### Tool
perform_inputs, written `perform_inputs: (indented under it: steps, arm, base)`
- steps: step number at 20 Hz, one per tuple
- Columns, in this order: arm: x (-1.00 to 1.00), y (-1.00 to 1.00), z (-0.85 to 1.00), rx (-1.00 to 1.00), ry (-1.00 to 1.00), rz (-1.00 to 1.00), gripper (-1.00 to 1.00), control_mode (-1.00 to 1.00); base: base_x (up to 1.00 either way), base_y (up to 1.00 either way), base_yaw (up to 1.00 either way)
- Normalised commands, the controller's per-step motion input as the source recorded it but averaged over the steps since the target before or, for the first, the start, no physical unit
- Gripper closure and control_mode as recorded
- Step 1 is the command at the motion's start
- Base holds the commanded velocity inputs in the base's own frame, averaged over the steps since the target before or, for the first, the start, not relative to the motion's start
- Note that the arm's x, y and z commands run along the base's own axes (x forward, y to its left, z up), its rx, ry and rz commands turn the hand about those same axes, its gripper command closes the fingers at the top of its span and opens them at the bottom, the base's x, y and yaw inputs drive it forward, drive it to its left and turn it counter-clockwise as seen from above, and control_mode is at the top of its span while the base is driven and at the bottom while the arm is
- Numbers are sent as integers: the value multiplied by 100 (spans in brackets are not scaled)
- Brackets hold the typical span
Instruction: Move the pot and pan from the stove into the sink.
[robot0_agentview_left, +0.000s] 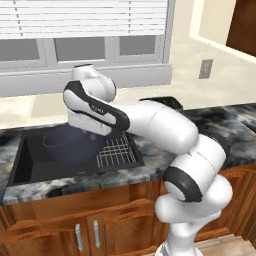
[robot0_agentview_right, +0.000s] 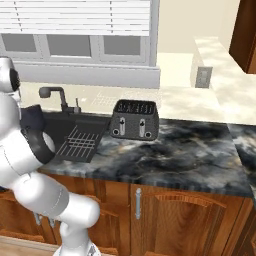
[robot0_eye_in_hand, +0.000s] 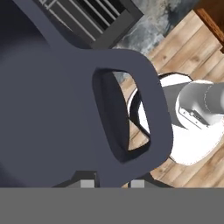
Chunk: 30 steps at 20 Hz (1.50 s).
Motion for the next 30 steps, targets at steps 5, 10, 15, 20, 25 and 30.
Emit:
perform_inputs:
  steps: [5, 10, 15, 20, 25, 30]
  arm:
    - [1, 2, 0, -3, 2, -2, 100, -100]
    - [-4, 0, -26, -9, 3, 0, 100, -100]
    - [-1, 4, -33, -9, 5, 0, 100, -100]
    - [0, 11, -32, -8, 2, 0, 100, -100]
    - [17, 21, -17, -2, 0, -1, 100, -100]
    - [43, 41, -14, -1, -1, -6, 100, -100]
  base:
    - [0, 0, 0]
    - [0, 0, 0]
    - [0, 0, 0]
    - [0, 0, 0]
    - [0, 0, 0]
    - [0, 0, 0]
